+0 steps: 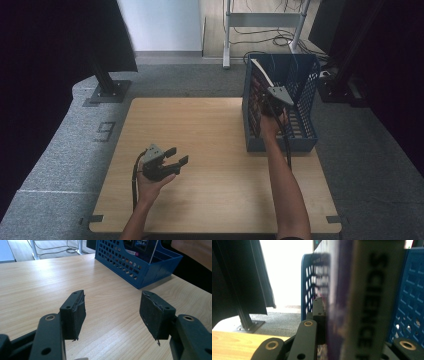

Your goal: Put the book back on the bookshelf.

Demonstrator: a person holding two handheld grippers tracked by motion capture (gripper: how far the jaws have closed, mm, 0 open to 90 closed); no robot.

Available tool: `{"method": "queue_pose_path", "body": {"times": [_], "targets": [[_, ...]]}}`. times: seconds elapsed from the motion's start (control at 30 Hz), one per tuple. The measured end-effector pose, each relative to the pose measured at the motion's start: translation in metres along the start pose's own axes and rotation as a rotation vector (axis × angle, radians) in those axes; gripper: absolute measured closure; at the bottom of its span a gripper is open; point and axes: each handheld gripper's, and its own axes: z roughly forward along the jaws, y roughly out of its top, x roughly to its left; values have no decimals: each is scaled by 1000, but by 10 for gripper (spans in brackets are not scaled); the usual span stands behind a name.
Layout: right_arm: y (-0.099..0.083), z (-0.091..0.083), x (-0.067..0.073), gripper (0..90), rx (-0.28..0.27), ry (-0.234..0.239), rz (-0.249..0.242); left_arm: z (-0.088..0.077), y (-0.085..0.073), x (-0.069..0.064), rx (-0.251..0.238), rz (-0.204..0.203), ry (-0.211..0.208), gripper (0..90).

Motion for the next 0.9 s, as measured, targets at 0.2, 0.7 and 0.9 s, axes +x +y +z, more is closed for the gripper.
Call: {"method": "queue_pose_path", "body": {"times": [0.2, 0.7, 0.9], "targets": [[-10, -12, -1, 801, 15, 10, 3, -1, 2, -3, -6, 9, 1, 374], [-16, -22, 1, 810, 151, 7, -49, -5, 5, -6, -19, 14, -3, 374], [-15, -21, 0, 815, 146, 6, -57, -2, 4, -7, -12, 16, -4, 374]]}}
